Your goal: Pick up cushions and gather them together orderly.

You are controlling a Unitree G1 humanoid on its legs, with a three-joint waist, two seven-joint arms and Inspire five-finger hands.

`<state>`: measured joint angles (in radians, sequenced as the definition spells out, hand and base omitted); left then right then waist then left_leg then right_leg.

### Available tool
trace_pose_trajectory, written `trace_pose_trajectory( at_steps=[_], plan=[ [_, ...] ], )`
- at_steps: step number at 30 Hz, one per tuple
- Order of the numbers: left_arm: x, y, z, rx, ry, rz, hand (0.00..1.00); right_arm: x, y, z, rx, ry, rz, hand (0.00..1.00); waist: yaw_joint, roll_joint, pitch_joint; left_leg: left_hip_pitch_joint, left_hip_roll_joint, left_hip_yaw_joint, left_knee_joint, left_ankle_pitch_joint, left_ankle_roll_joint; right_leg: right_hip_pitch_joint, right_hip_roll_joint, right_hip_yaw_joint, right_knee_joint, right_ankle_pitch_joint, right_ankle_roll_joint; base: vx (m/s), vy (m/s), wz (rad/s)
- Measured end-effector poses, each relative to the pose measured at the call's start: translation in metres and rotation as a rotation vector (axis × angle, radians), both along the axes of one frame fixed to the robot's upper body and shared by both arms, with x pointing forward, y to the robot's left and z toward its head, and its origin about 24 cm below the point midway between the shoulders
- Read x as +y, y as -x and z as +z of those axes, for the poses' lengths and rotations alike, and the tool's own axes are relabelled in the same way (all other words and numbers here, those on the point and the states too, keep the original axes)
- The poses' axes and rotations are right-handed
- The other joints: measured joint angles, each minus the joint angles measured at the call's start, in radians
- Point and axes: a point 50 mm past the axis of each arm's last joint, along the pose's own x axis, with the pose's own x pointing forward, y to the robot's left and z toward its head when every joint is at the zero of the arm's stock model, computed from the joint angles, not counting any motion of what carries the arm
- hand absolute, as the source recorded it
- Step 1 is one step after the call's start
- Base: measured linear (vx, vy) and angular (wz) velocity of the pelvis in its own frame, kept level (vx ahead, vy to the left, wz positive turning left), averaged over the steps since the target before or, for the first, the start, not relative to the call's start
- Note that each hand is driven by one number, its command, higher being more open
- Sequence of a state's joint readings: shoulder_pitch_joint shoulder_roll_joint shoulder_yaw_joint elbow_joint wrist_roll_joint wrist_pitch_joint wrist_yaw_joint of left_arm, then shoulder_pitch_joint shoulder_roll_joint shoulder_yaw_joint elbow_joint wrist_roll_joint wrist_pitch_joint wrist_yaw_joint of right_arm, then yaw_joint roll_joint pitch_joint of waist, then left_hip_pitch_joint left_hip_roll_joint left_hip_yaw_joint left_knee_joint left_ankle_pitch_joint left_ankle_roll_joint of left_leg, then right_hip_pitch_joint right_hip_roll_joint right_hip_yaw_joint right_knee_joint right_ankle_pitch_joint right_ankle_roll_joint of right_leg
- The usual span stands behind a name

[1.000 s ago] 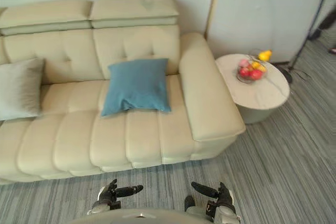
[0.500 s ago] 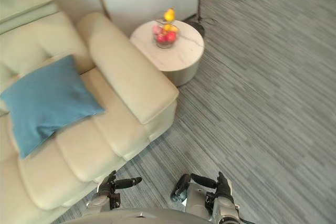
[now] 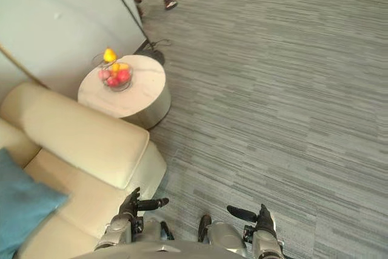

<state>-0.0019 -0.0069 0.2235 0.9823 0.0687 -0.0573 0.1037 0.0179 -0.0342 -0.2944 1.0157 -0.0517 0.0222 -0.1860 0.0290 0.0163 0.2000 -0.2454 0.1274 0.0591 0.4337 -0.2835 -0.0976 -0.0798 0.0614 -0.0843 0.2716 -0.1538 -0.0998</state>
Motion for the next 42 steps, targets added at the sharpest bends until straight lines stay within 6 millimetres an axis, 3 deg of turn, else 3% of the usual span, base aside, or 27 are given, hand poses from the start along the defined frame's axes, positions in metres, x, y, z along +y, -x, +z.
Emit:
trace_pose_trajectory(
  at_steps=[2,3,5,7,8,10,12,14,15,16,17,18,19,20,22,25,26,27,28,30,33,34,36,37,39,40,42],
  plan=[
    [0.000,0.003,-0.001,0.010,0.002,0.003,1.00,0.002,0.000,0.000,-0.001,-0.008,-0.004,1.00,0.004,0.008,-0.006,0.002,-0.020,-0.094,-0.057,0.030,0.014,-0.007,0.018,0.062,0.028,-0.018,0.017,0.19,0.085,-1.23],
    [0.000,0.008,-0.003,0.023,0.004,0.006,1.00,0.003,0.000,-0.001,0.001,-0.010,-0.001,1.00,0.008,0.015,-0.013,0.028,-0.019,-0.112,-0.088,0.045,0.035,-0.009,0.037,0.111,0.053,-0.039,0.029,0.31,0.193,-1.46],
    [0.003,0.017,-0.006,0.045,0.009,0.035,1.00,0.007,0.004,-0.002,0.007,-0.019,-0.003,1.00,0.017,0.019,-0.032,0.081,-0.009,-0.070,-0.112,0.162,0.028,-0.012,0.048,0.183,0.111,-0.090,0.051,0.38,0.247,-1.28],
    [0.011,0.024,-0.008,0.070,-0.007,0.053,1.00,0.013,0.014,-0.005,0.020,-0.036,-0.011,1.00,0.018,-0.024,-0.082,0.113,-0.021,0.026,-0.125,0.133,0.026,-0.028,0.009,0.212,0.137,-0.125,0.088,0.34,0.203,-0.95],
    [0.013,0.025,-0.008,0.072,-0.011,0.053,1.00,0.015,0.014,-0.005,0.022,-0.042,-0.011,1.00,0.018,-0.033,-0.087,0.125,-0.023,0.052,-0.131,0.130,0.032,-0.028,0.001,0.211,0.134,-0.124,0.090,0.34,0.168,-0.93],
    [0.014,0.028,-0.009,0.089,-0.012,0.053,1.00,0.019,0.012,-0.005,0.018,-0.058,-0.005,1.00,0.021,-0.044,-0.095,0.179,-0.027,0.134,-0.133,0.121,0.045,-0.018,-0.023,0.205,0.125,-0.109,0.114,0.28,0.125,-1.15],
    [0.011,0.031,-0.011,0.108,-0.002,0.055,1.00,0.019,0.010,-0.004,0.011,-0.059,-0.001,1.00,0.023,-0.032,-0.103,0.219,-0.019,0.176,-0.125,0.121,0.045,-0.014,-0.029,0.178,0.128,-0.089,0.144,0.23,0.058,-1.28],
    [0.010,0.034,-0.013,0.120,0.007,0.060,1.00,0.020,0.005,-0.004,0.000,-0.064,0.011,1.00,0.029,-0.020,-0.108,0.217,-0.003,0.209,-0.044,0.122,0.047,-0.011,-0.043,0.106,0.126,-0.057,0.157,0.16,0.020,-1.18],
    [0.014,0.033,-0.012,0.115,-0.006,0.049,1.00,0.026,0.000,-0.003,-0.005,-0.077,0.030,1.00,0.038,-0.036,-0.106,0.174,-0.029,0.196,-0.026,0.059,0.036,-0.017,-0.083,-0.009,0.138,-0.044,0.155,0.01,0.019,-1.12],
    [0.011,0.032,-0.012,0.106,-0.002,0.040,1.00,0.025,-0.004,-0.003,-0.004,-0.069,0.044,1.00,0.042,-0.023,-0.118,0.212,-0.060,0.153,-0.242,0.067,0.063,-0.035,-0.105,-0.090,0.142,-0.046,0.156,-0.03,0.031,-1.15],
    [0.002,0.025,-0.011,0.092,0.010,0.007,1.00,0.014,-0.007,0.000,-0.010,-0.038,0.056,1.00,0.037,0.021,-0.107,0.219,-0.032,0.155,-0.368,0.256,0.076,-0.041,-0.107,-0.206,0.146,-0.056,0.157,-0.07,0.048,-1.18],
    [0.001,0.021,-0.010,0.092,0.006,-0.013,1.00,0.020,-0.015,0.000,-0.012,-0.049,0.087,1.00,0.049,-0.006,-0.092,0.235,-0.055,0.213,-0.360,0.245,0.057,-0.038,-0.180,-0.389,0.145,-0.107,0.139,-0.01,0.033,-1.00],
    [0.004,0.022,-0.010,0.093,0.002,-0.013,1.00,0.023,-0.017,0.000,-0.016,-0.055,0.095,1.00,0.049,-0.015,-0.092,0.236,-0.063,0.225,-0.360,0.244,0.058,-0.033,-0.190,-0.426,0.127,-0.111,0.126,0.04,-0.004,-1.02],
    [0.009,0.021,-0.010,0.097,-0.012,-0.025,1.00,0.026,-0.021,0.001,-0.024,-0.061,0.103,1.00,0.039,-0.018,-0.079,0.248,-0.069,0.241,-0.355,0.236,0.057,-0.010,-0.179,-0.417,0.079,-0.109,0.092,0.10,-0.054,-0.54],
    [0.006,0.022,-0.010,0.105,-0.014,-0.052,1.00,0.023,-0.017,-0.001,-0.006,-0.058,0.101,1.00,0.029,-0.011,-0.069,0.255,-0.054,0.245,-0.310,0.206,0.054,0.020,-0.153,-0.386,0.044,-0.096,0.071,0.09,-0.061,-0.48],
    [0.005,0.017,-0.009,0.094,-0.010,-0.055,1.00,0.016,-0.003,-0.005,0.027,-0.050,0.060,1.00,0.025,0.011,-0.045,0.196,0.052,0.245,0.045,0.095,0.037,0.140,-0.083,-0.348,-0.045,-0.084,0.050,0.09,-0.096,-0.44],
    [0.002,0.014,-0.008,0.085,-0.003,-0.053,1.00,0.015,-0.002,-0.004,0.023,-0.046,0.052,1.00,0.024,0.014,-0.036,0.171,0.077,0.239,0.138,0.093,0.040,0.164,-0.071,-0.339,-0.059,-0.083,0.049,0.05,-0.063,-0.49],
    [0.002,0.010,-0.006,0.064,-0.001,-0.045,1.00,0.011,0.001,-0.004,0.020,-0.029,0.044,1.00,0.031,0.025,-0.028,0.089,0.121,0.212,0.344,0.092,0.066,0.198,-0.048,-0.308,-0.073,-0.088,0.034,0.04,-0.027,-0.50],
    [0.000,0.009,-0.006,0.059,0.002,-0.046,1.00,0.008,0.002,-0.003,0.020,-0.022,0.039,1.00,0.034,0.030,-0.026,0.071,0.124,0.193,0.385,0.072,0.062,0.205,-0.043,-0.294,-0.074,-0.092,0.028,0.07,-0.001,-0.83],
    [-0.004,0.003,-0.004,0.043,0.008,-0.055,1.00,0.005,0.003,-0.002,0.015,-0.012,0.017,1.00,0.035,0.042,-0.011,0.009,0.069,0.117,0.358,0.004,0.054,0.230,-0.048,-0.215,-0.082,-0.094,0.025,0.12,0.040,-0.95],
    [-0.003,0.000,-0.002,0.028,0.007,-0.057,1.00,0.006,0.003,-0.003,0.017,-0.015,0.015,1.00,0.042,0.032,-0.001,-0.008,-0.021,0.023,0.107,0.017,0.048,0.235,-0.067,-0.135,-0.087,-0.101,0.033,0.13,0.104,-0.93],
    [-0.003,-0.002,-0.001,0.020,0.011,-0.045,1.00,0.006,0.003,-0.002,0.016,-0.014,0.016,1.00,0.045,0.030,0.002,-0.013,-0.059,-0.043,-0.050,0.067,0.046,0.235,-0.073,-0.082,-0.084,-0.120,0.034,0.19,0.177,-1.01],
    [-0.004,-0.001,-0.002,0.018,0.024,-0.023,1.00,0.007,0.003,-0.003,0.018,-0.012,0.020,1.00,0.052,0.027,0.001,-0.010,-0.071,-0.066,-0.097,0.139,0.037,0.235,-0.078,-0.034,-0.080,-0.132,0.045,0.21,0.177,-1.09],
    [-0.001,0.003,-0.003,0.024,0.027,0.010,1.00,0.011,0.002,-0.003,0.015,-0.018,0.026,1.00,0.063,0.021,-0.006,0.021,-0.088,-0.066,-0.107,0.212,0.030,0.234,-0.089,0.047,-0.084,-0.147,0.069,0.28,0.209,-1.26],
    [0.002,0.002,-0.002,0.022,0.018,0.007,1.00,0.014,0.001,-0.003,0.012,-0.026,0.024,1.00,0.063,0.004,-0.012,0.016,-0.094,-0.047,-0.084,0.176,0.036,0.233,-0.102,0.076,-0.088,-0.149,0.076,0.28,0.160,-0.82],
    [0.006,0.002,-0.002,0.022,0.009,0.006,1.00,0.019,0.003,-0.004,0.015,-0.041,0.018,1.00,0.065,-0.018,-0.022,0.011,-0.097,-0.013,-0.039,0.121,0.051,0.233,-0.116,0.126,-0.087,-0.155,0.087,0.33,0.148,-0.61],
    [0.010,0.009,-0.003,0.041,-0.004,0.006,1.00,0.023,0.014,-0.007,0.036,-0.053,0.010,1.00,0.065,-0.046,-0.063,0.031,-0.112,0.045,0.003,0.066,0.072,0.227,-0.153,0.192,-0.052,-0.178,0.125,0.35,0.148,-0.70]
  ],
)
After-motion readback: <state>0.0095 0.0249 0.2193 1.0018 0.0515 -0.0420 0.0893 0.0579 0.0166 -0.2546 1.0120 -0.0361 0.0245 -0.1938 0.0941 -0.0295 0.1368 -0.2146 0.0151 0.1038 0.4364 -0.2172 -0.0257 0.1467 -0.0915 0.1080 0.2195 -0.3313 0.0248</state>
